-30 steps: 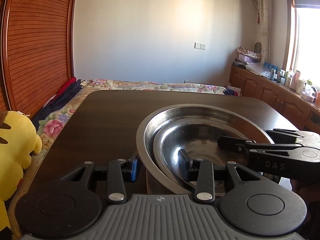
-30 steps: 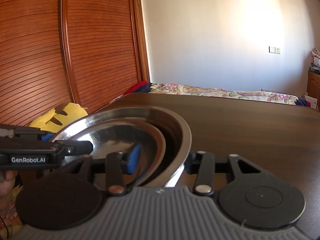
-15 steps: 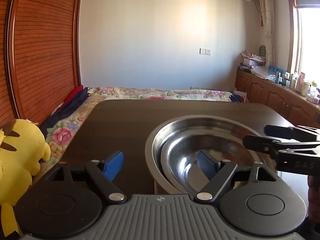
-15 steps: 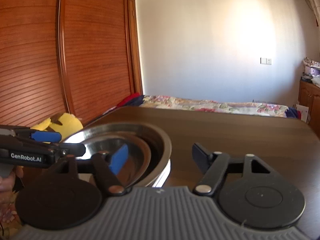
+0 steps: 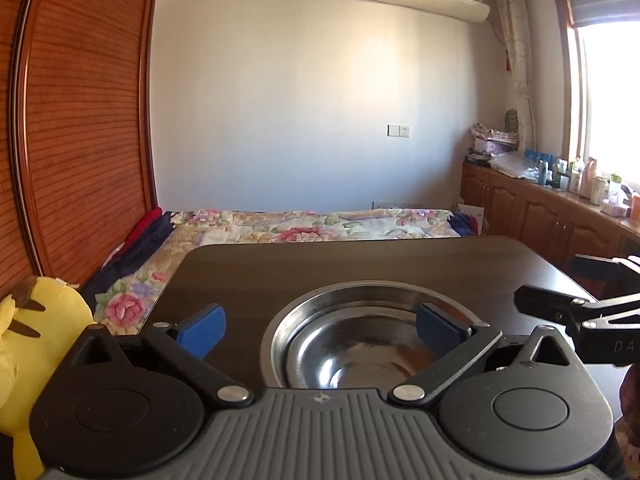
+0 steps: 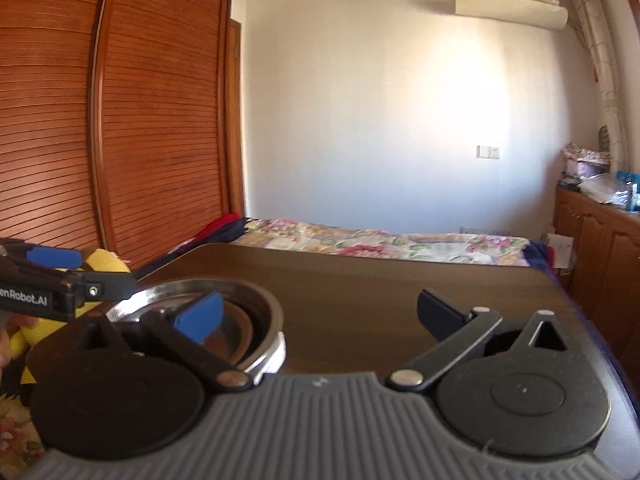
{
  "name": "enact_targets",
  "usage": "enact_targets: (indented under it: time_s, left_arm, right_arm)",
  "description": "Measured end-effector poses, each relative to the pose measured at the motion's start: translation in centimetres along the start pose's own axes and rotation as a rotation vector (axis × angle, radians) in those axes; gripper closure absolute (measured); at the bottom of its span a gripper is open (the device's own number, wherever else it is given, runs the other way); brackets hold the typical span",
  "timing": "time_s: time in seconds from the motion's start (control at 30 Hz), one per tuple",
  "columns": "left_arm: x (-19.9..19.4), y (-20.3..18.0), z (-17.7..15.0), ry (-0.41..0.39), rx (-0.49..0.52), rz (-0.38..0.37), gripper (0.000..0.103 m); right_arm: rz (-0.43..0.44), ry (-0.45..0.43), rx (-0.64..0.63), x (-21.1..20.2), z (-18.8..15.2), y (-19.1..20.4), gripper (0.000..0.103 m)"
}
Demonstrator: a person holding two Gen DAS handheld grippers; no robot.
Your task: Organize plates and bowls
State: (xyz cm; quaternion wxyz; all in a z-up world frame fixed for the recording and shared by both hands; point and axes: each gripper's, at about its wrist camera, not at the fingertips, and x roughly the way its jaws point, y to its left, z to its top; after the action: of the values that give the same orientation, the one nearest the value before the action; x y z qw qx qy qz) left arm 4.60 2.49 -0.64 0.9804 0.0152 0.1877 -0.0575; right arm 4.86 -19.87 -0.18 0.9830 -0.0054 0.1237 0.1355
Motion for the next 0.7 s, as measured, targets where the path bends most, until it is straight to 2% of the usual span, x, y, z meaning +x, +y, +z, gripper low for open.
enact_targets:
  time_s: [0.3, 0.7]
  left_arm:
    - [-1.4, -2.8, 1.4, -0.018, 0.052, 0.068, 0.000]
    - [-3.9, -6.3, 2.4, -0.036, 0.079, -0.002, 0.000]
  right_arm:
    - [-0.066, -0.018, 0.018, -2.9, 1.1, -1.7, 0.000]
    - [-0.136, -0.071, 0.055, -5.9, 2.4, -3.1, 0.000]
